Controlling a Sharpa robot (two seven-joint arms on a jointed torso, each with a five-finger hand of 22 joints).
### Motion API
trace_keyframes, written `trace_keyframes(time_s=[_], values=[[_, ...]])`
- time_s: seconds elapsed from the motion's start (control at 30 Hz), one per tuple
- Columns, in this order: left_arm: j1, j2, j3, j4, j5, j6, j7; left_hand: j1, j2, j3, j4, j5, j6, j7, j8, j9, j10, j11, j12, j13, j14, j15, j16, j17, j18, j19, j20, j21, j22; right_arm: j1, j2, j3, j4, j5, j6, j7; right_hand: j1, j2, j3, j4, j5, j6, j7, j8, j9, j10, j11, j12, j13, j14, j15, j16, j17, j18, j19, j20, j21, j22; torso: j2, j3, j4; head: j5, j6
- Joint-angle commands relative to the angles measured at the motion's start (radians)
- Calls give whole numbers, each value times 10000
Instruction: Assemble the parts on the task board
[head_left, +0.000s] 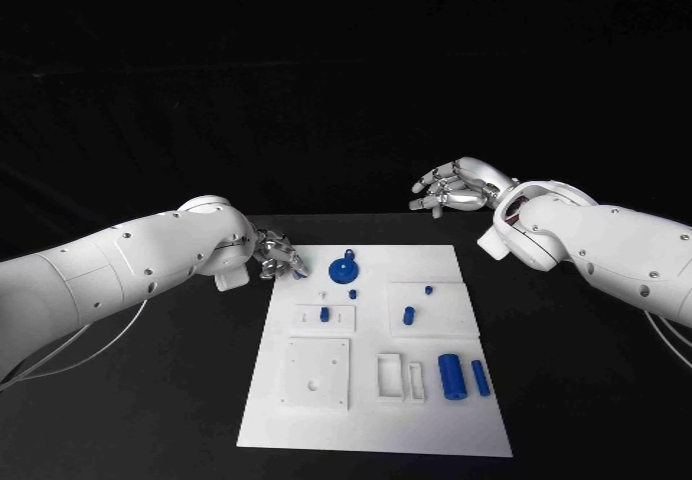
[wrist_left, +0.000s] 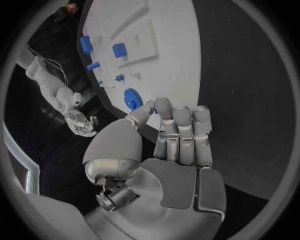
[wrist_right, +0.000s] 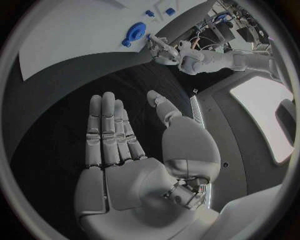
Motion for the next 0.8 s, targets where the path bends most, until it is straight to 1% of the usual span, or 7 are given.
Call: trace_keyframes(time_s=[0.03,0.1,0.37,0.4,0.5,0.63,0.8], values=[[-29,-146,-10,243,699,-555,-237,2,92,105,-22,79,130,-7,71,11,95,-14,81,19,254,-139,83,19,-85,108,-1056,67,26,-2,-3,5,-3,-41,143,29,18,52,-17,-7,60,-26,103,33,-12,-64,-4,64,-10,4,64,-44,15,153,-12,25,-69,11,-12,6,11,14,10],[-28,-244,-9,386,836,-589,-255,-26,101,133,-29,101,157,-19,82,4,119,-24,91,26,277,-151,96,25,-81,128,-1065,84,36,-2,-3,5,-3,-41,141,28,17,51,-18,-6,60,-27,103,33,-12,-64,-4,65,-11,4,64,-44,16,153,-12,25,-69,11,-11,8,22,12,15],[-7,-967,-10,1619,1104,-601,-493,-47,111,145,-27,118,171,-23,87,1,130,-30,94,29,289,-157,102,28,-81,138,-1068,91,41,-3,1,5,-20,-40,154,15,17,51,-18,-6,60,-27,103,33,-12,-64,-4,65,-11,4,64,-44,16,153,-12,26,-69,12,-14,6,23,119,43],[-5,-1037,-12,1752,1104,-605,-516,-180,162,126,39,360,310,-59,161,23,198,-66,130,46,351,-167,145,46,-90,174,-1067,118,52,-3,-5,5,-15,-39,153,15,16,51,-18,-6,60,-27,103,33,-13,-64,-4,65,-11,4,64,-44,16,153,-12,26,-69,12,-19,10,28,137,37],[-3,-1277,-16,2213,1098,-632,-580,-365,228,136,33,632,447,-123,226,27,281,-125,161,65,435,-198,199,70,-77,231,-1091,169,81,-3,-10,4,-10,-38,156,13,17,51,-17,-7,61,-29,103,32,-13,-64,-4,66,-12,4,64,-45,17,153,-12,25,-70,12,-17,8,35,180,29],[-2,-1553,-19,2832,557,-666,-515,-569,278,216,-105,820,529,-159,253,-1,353,-164,166,79,498,-231,228,87,-53,284,-1127,214,112,-4,-28,4,-2,-35,158,11,19,50,-16,-9,64,-32,104,31,-15,-65,-4,67,-13,5,64,-46,18,153,-11,25,-71,13,-2,1,16,208,31],[5,-1763,-24,3412,527,-620,-604,-790,316,331,-246,1087,622,-199,288,-31,453,-206,183,105,599,-285,264,105,-26,398,-1172,269,132,-11,-33,3,-6,-35,160,11,26,50,-13,-12,78,-37,105,29,-17,-66,-3,70,-17,6,63,-49,22,153,-9,24,-73,14,6,8,-12,248,9]])
